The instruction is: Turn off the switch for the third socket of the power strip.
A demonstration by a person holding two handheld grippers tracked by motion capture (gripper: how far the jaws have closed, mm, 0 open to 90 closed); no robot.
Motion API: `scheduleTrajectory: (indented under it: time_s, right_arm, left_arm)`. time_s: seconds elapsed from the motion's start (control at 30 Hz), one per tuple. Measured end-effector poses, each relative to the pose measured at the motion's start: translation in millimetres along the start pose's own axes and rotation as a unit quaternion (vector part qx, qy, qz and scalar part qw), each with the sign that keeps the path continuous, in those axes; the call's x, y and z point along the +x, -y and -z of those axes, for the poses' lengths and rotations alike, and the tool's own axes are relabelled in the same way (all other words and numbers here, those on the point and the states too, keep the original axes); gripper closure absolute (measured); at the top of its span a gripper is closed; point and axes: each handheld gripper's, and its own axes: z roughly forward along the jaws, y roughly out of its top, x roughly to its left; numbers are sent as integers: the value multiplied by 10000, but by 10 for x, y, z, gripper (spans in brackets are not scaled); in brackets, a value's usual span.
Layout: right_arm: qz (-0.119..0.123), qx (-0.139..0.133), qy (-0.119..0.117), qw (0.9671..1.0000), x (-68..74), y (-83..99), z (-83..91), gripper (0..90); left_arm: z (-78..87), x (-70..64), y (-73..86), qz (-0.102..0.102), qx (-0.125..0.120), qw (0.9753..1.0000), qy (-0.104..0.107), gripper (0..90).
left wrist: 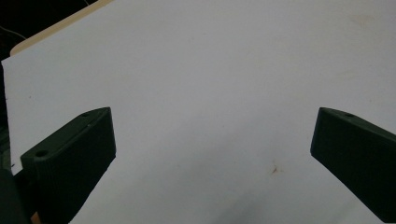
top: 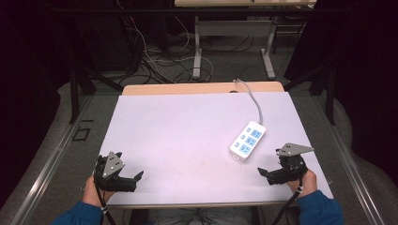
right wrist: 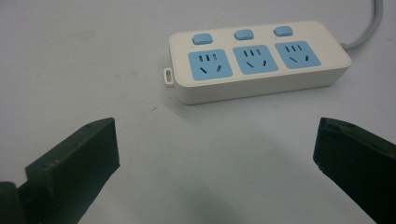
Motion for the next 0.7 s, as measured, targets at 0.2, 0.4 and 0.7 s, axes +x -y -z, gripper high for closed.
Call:
scheduleTrajectory:
  time_s: [0.2,0.4,0.7]
  right_arm:
    - [-33,-6,-12,10000,10,36,12,0]
    - [-23,9,-30,10000,5,42,5,0]
    - [19,74,-100,9999,2,36,-7,0]
  left_arm:
    - [-5,1,1,22,0,10000,22,0]
    - [-10,-1,1,37,4,10000,28,0]
    - [-17,18,3,52,33,10000,29,0]
